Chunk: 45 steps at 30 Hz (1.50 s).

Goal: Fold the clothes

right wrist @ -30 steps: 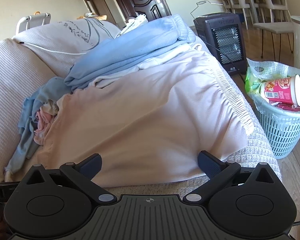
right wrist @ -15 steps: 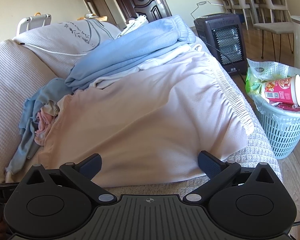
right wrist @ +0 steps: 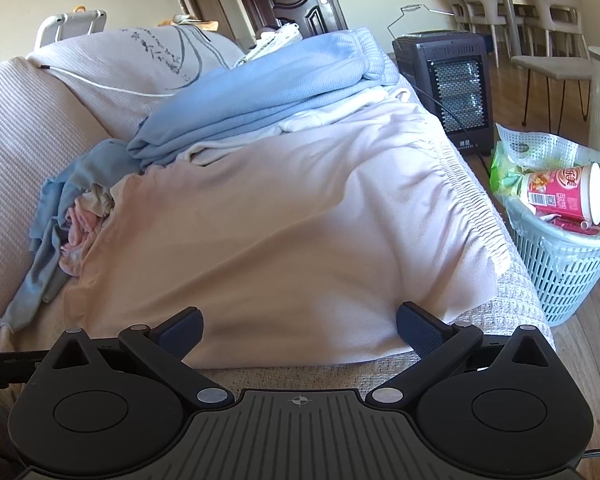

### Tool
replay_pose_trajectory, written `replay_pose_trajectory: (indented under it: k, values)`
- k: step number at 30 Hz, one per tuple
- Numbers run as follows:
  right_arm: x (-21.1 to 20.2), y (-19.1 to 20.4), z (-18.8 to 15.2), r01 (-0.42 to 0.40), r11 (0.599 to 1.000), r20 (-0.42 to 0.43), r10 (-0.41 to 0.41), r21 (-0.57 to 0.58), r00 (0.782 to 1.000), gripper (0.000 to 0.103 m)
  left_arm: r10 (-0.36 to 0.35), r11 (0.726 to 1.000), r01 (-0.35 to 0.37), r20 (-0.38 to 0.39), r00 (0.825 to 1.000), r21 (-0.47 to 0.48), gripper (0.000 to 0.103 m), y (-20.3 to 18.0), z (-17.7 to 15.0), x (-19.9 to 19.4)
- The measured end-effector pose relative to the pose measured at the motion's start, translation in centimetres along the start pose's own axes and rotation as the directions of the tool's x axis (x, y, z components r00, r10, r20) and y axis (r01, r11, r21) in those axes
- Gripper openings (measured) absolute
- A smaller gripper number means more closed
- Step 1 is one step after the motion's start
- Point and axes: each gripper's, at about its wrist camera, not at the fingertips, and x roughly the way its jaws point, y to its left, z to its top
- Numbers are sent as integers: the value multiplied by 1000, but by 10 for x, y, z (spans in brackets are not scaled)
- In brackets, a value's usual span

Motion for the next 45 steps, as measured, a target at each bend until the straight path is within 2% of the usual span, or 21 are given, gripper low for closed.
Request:
replay_pose_trajectory:
  k: [7,10,14,17,19,22,24,26,27,33,35,37,38,41,45]
  values:
    - [-1,-1,1,-3,1000,1,3,3,1000,103,21,1000,-21,26,999,-9,89,-1,-1,-5]
    - [-3,-3,1,-23,1000,3,23,3,1000,103,30,999,-28,88,996,-25,89,-2,-1,-18]
    - [-15,-17,4,-97,995,-2,97,-4,995,103,31,999,-26,172,985,-30,89,-7,2,-44]
    - [-33,-41,7,-146,986,15,145,75,989,103,80,997,-80,227,971,-6,87,-13,8,-59]
    - [-47,-58,6,-150,982,36,147,118,988,103,100,995,-99,227,969,-16,83,-14,15,-61]
    - [-62,-81,6,-107,981,67,97,162,993,103,71,997,-68,222,972,-20,76,-15,22,-57]
    - [-65,-95,7,-77,980,75,64,186,995,103,52,998,-55,209,976,7,62,-23,26,-50]
    - [-63,-105,11,-64,978,77,49,200,996,102,34,999,-40,187,982,29,57,-30,29,-42]
    - [-62,-109,13,-61,977,78,45,205,996,100,25,999,-32,177,984,36,53,-34,30,-38]
    - [-37,-113,37,-89,981,42,83,172,996,88,50,998,-55,142,989,34,50,-42,31,-23]
    - [-27,-118,44,-101,977,24,99,188,995,80,48,998,-53,139,989,29,50,-43,31,-23]
    - [-14,-124,50,-122,969,9,122,215,992,64,56,998,-61,141,988,30,50,-45,31,-24]
    - [-9,-127,53,-136,964,4,139,227,990,60,61,997,-66,144,988,28,50,-45,31,-24]
    - [9,-131,58,-111,966,-29,121,233,992,59,71,997,-73,146,987,14,50,-46,35,-23]
    - [18,-140,56,-121,954,-34,135,276,990,58,46,999,-50,147,988,22,50,-51,38,-20]
